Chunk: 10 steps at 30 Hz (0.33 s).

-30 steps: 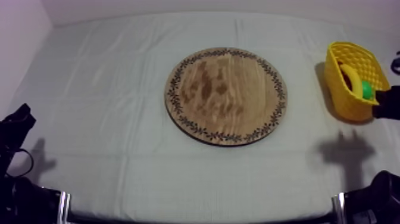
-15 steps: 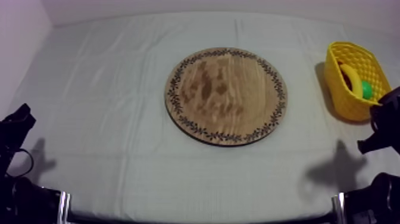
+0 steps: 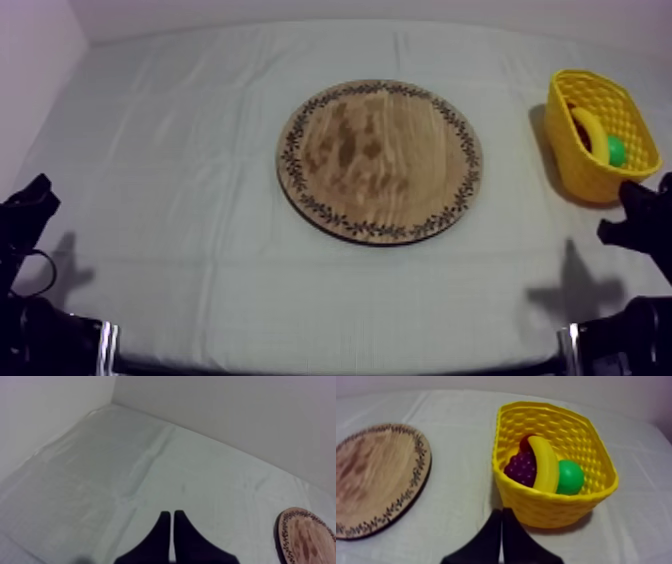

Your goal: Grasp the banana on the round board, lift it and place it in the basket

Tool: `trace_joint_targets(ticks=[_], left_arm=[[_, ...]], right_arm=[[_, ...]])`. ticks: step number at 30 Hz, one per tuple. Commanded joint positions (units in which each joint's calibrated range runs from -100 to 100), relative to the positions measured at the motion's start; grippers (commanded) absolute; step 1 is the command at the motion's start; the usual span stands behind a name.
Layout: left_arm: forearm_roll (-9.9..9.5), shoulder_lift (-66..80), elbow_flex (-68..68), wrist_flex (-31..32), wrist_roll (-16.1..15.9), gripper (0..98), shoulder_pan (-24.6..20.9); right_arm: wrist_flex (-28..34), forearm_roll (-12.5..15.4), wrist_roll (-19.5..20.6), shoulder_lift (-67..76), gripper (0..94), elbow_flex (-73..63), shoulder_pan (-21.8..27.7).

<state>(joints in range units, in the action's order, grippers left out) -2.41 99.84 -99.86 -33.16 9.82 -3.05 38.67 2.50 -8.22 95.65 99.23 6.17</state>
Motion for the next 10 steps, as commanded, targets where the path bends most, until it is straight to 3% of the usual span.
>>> trace_joint_targets(ticks=[1, 10], left_arm=[[-0.01, 0.0, 0.0, 0.0, 0.0, 0.1, 0.0], [-0.01, 0.0, 0.0, 0.0, 0.0, 0.1, 0.0]], right_arm=[[-1.0, -0.5, -0.6, 0.0, 0.4, 0.1, -0.9], [-1.4, -0.9, -2.9, 0.1, 0.4, 0.3, -2.0]])
